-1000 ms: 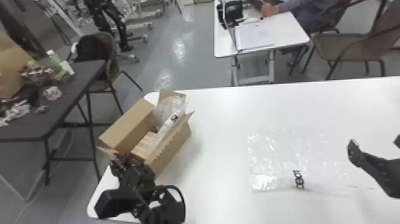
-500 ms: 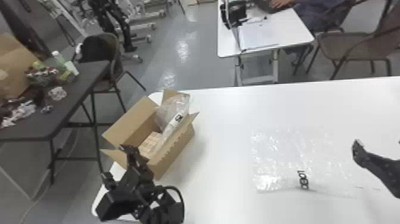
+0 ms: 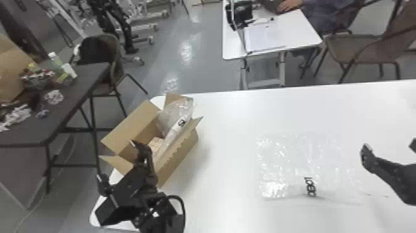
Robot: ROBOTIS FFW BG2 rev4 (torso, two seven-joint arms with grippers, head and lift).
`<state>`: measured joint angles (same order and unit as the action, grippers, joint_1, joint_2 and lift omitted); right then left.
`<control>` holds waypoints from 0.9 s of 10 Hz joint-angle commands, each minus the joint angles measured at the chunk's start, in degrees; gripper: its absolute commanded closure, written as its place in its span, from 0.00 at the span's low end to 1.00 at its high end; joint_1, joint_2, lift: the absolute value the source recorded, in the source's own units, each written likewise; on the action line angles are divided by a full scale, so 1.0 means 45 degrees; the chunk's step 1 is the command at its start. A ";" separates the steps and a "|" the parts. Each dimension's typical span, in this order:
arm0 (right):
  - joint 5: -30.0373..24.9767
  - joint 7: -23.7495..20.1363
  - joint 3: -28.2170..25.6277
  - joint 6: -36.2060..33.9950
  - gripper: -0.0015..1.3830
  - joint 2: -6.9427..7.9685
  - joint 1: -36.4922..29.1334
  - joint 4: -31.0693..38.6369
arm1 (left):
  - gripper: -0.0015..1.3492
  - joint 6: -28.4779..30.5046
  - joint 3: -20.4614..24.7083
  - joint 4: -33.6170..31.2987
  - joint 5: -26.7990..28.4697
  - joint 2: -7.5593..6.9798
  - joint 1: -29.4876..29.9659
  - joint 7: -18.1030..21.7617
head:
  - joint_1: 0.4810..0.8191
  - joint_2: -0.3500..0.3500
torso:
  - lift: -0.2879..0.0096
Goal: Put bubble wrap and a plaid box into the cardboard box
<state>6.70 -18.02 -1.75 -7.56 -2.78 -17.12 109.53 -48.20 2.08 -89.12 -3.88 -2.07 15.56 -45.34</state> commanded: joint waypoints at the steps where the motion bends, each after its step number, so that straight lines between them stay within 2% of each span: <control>1: -0.0005 0.0000 -0.0021 0.0000 0.16 -0.0006 -0.0004 0.0054 | 0.04 0.0926 -0.0286 -0.0860 0.0120 -0.0146 0.0487 0.0682 | 0.63 0.92 | 0.61; 4: -0.0005 0.0000 -0.0040 0.0000 0.16 0.0013 -0.0082 0.0073 | 0.07 0.3465 -0.0384 -0.3146 0.0120 -0.0302 0.1717 0.3084 | 0.63 0.83 | 0.61; 6: -0.0024 0.0039 -0.0040 -0.0137 0.16 0.0013 -0.0238 0.0151 | 0.07 0.5965 -0.0540 -0.4610 -0.0290 -0.0419 0.2576 0.5076 | 0.63 0.78 | 0.61; 8: -0.0161 0.0176 -0.0040 -0.0156 0.16 0.0013 -0.0473 0.0308 | 0.07 0.9169 -0.0345 -0.5450 -0.1013 -0.0419 0.2655 0.7557 | 0.63 0.70 | 0.61; 9: -0.0356 0.0176 -0.0021 -0.0156 0.16 0.0052 -0.0571 0.0503 | 0.07 0.9208 -0.0404 -0.5450 -0.0798 -0.0419 0.2655 0.7928 | 0.63 0.68 | 0.61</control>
<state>5.53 -17.21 -1.91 -8.26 -2.63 -19.43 111.35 -7.68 0.40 -113.49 -7.87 -3.94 27.52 -9.63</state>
